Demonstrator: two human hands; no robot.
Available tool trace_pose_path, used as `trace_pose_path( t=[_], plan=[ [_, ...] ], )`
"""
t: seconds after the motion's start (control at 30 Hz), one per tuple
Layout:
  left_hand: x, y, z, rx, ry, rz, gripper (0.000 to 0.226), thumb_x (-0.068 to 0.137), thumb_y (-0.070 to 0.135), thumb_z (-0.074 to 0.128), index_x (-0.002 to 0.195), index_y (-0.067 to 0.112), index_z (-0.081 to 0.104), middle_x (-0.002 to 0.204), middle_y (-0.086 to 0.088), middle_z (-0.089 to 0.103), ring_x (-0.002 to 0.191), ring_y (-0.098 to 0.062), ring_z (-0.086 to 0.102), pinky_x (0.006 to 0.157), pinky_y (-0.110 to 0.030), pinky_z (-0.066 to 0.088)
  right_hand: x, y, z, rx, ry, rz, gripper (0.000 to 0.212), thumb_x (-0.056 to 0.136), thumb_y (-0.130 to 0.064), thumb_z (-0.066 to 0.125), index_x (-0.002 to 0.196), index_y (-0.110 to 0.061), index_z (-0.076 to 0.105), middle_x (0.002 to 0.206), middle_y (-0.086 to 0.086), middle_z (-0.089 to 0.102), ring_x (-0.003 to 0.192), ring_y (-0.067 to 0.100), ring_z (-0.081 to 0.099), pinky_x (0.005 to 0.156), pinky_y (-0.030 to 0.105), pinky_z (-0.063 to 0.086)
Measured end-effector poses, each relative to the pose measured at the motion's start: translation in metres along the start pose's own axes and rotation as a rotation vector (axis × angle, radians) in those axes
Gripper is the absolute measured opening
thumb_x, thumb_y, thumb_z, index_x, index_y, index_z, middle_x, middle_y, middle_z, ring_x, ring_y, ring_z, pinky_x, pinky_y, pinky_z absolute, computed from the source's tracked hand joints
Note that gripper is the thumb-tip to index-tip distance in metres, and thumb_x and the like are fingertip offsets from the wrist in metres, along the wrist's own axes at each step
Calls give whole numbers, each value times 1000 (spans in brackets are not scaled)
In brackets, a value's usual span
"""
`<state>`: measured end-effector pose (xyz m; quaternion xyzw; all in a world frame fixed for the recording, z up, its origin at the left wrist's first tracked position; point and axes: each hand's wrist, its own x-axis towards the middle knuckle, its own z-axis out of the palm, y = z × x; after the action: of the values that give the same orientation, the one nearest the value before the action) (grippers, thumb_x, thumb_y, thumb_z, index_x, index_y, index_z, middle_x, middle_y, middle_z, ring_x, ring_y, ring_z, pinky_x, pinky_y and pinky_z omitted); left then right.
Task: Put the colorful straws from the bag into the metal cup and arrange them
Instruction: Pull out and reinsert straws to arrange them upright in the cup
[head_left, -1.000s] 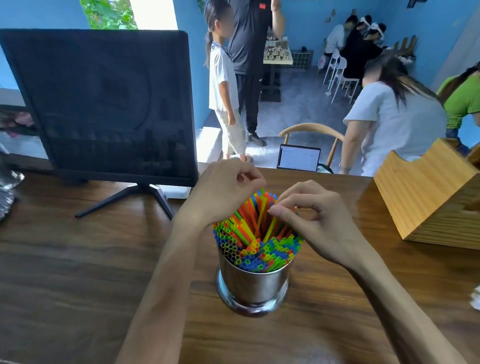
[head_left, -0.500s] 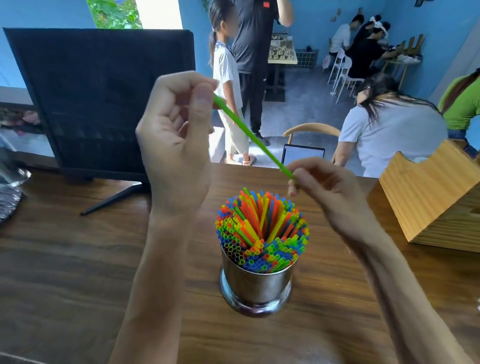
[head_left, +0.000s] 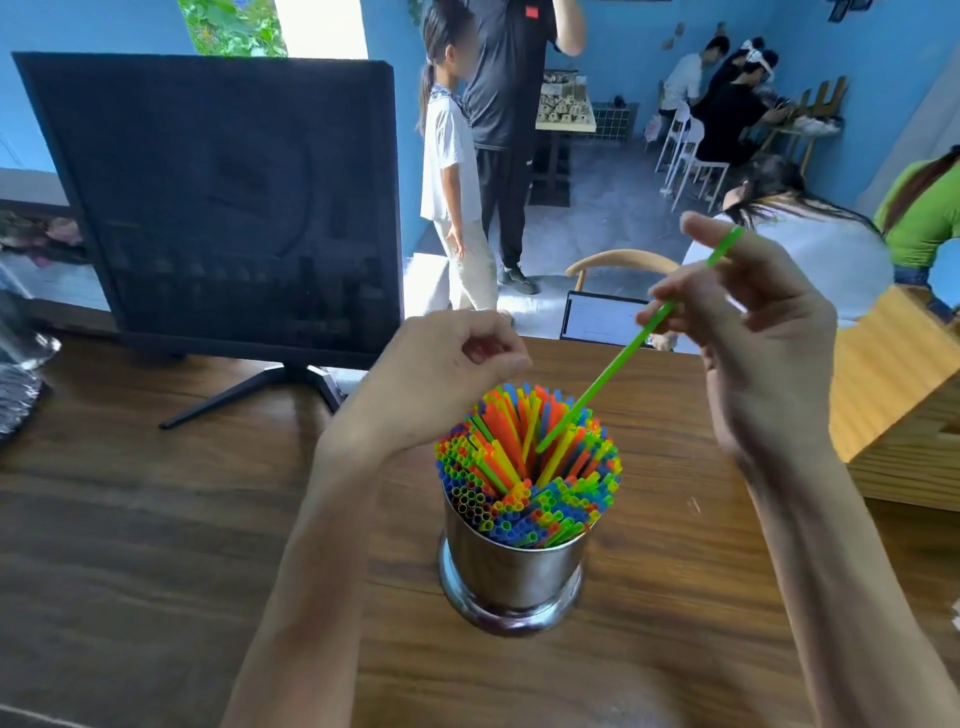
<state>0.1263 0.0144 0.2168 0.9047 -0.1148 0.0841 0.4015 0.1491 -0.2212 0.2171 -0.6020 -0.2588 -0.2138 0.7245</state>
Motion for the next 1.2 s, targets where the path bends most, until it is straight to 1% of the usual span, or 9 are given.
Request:
trace_pose_path(
  t=[0.17, 0.27, 0.33, 0.57, 0.8, 0.93, 1.0, 1.1, 1.2],
  plan=[
    [9, -11, 8, 202, -36, -59, 8, 93, 41, 69, 96, 36, 74, 93, 18, 65, 85, 4, 58, 69, -19, 43, -27, 18, 19, -264, -172, -14, 41, 88, -23, 78, 118, -44, 60, 85, 2, 72, 73, 19, 74, 66, 40, 58],
    [9, -15, 10, 225, -38, -59, 10, 93, 42, 70, 90, 34, 74, 82, 19, 64, 79, 4, 58, 65, -22, 42, -40, 29, 18, -516, -318, -30, 12, 90, -33, 77, 101, -30, 72, 89, -9, 73, 83, 11, 69, 71, 40, 55],
    [9, -16, 10, 229, -46, -53, 11, 93, 42, 69, 88, 34, 73, 82, 19, 63, 79, 5, 58, 64, -20, 41, -45, 33, 16, -604, -392, -19, 19, 89, -38, 75, 89, -20, 78, 91, -12, 72, 91, 10, 67, 78, 38, 54],
    [10, -16, 9, 221, -82, -46, 15, 89, 47, 73, 88, 32, 76, 86, 17, 69, 84, 1, 61, 70, -24, 51, -41, 30, 11, -669, -403, 84, 26, 85, -52, 69, 82, -30, 82, 86, -16, 71, 98, 9, 62, 80, 28, 50],
    [9, -14, 12, 213, -70, 8, 10, 96, 38, 67, 86, 37, 67, 87, 20, 64, 86, 2, 59, 68, -20, 40, -42, 31, 12, -575, -412, 173, 21, 86, -54, 69, 82, -36, 80, 91, -19, 70, 101, 10, 63, 80, 25, 50],
    [9, -7, 13, 21, 128, 50, 10, 103, 31, 58, 94, 33, 62, 93, 17, 65, 88, 1, 59, 68, -10, 40, -39, 33, 13, -497, -370, 180, 20, 90, -45, 69, 93, -29, 81, 97, -14, 72, 102, 13, 65, 82, 25, 51],
    [8, 1, 8, -193, 285, 120, 11, 105, 26, 56, 95, 30, 60, 87, 13, 70, 79, 0, 61, 68, -8, 41, -36, 34, 13, -472, -345, 155, 21, 95, -38, 66, 112, -31, 75, 111, -13, 70, 109, 11, 64, 87, 20, 48],
    [4, 16, -4, -425, 517, 273, 11, 107, 21, 52, 97, 27, 54, 82, 5, 71, 62, -5, 57, 60, -16, 43, -34, 36, 15, -502, -415, 151, 45, 101, -39, 60, 145, -34, 52, 140, -14, 57, 133, 6, 51, 108, 25, 40],
    [3, 25, -11, -556, 668, 364, 10, 108, 18, 49, 99, 23, 52, 82, 3, 68, 55, -10, 51, 53, -21, 41, -35, 38, 21, -468, -465, 170, 46, 103, -36, 59, 148, -33, 49, 131, -16, 66, 130, 4, 55, 108, 27, 41]
  ],
)
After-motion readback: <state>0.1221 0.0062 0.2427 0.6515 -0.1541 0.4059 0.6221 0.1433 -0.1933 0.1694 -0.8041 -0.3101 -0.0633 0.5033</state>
